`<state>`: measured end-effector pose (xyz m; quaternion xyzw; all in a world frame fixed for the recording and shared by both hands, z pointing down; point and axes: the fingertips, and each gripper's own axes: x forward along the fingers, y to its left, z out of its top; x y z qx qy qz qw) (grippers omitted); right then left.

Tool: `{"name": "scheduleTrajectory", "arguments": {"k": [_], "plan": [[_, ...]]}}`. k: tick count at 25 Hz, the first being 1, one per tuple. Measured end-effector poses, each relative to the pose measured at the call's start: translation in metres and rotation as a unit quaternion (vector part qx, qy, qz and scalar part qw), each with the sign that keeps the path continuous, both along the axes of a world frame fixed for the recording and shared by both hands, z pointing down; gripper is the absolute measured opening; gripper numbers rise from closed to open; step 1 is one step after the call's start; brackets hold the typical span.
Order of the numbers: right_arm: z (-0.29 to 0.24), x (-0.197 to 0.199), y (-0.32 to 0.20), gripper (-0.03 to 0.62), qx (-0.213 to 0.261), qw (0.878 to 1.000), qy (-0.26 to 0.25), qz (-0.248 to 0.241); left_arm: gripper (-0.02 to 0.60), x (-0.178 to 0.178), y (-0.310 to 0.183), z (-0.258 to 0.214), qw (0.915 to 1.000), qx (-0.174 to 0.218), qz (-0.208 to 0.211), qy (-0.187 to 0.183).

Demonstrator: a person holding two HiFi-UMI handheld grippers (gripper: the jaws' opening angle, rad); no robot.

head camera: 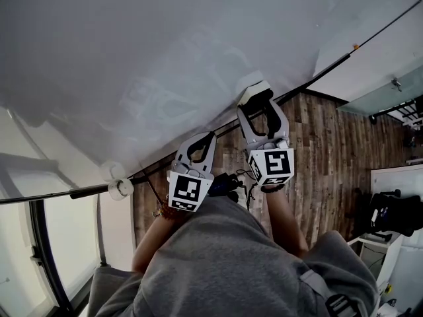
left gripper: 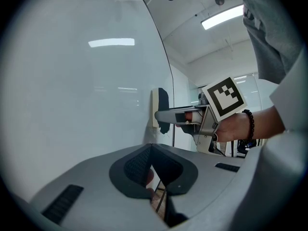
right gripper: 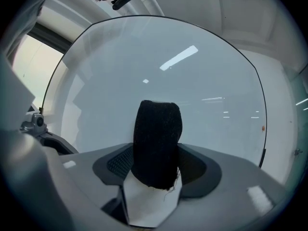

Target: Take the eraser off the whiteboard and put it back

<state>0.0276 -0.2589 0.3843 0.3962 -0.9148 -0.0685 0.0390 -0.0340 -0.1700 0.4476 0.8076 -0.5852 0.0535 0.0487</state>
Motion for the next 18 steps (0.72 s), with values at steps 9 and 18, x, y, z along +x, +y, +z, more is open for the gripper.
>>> {"name": "scheduleTrajectory", "arguments": {"k": [9, 18], "plan": [[0.001, 0.009, 0.016, 0.279, -0.005, 1.0, -0.003, 0.004, 0.006, 0.002, 0.014, -0.001, 1.0, 0.004, 0.003, 0.004], [-0.001, 0.02, 0.035, 0.279, -0.01, 1.0, -0.015, 0.017, 0.006, 0.004, 0.029, -0.002, 0.9999, 0.01, 0.003, 0.005]]}}
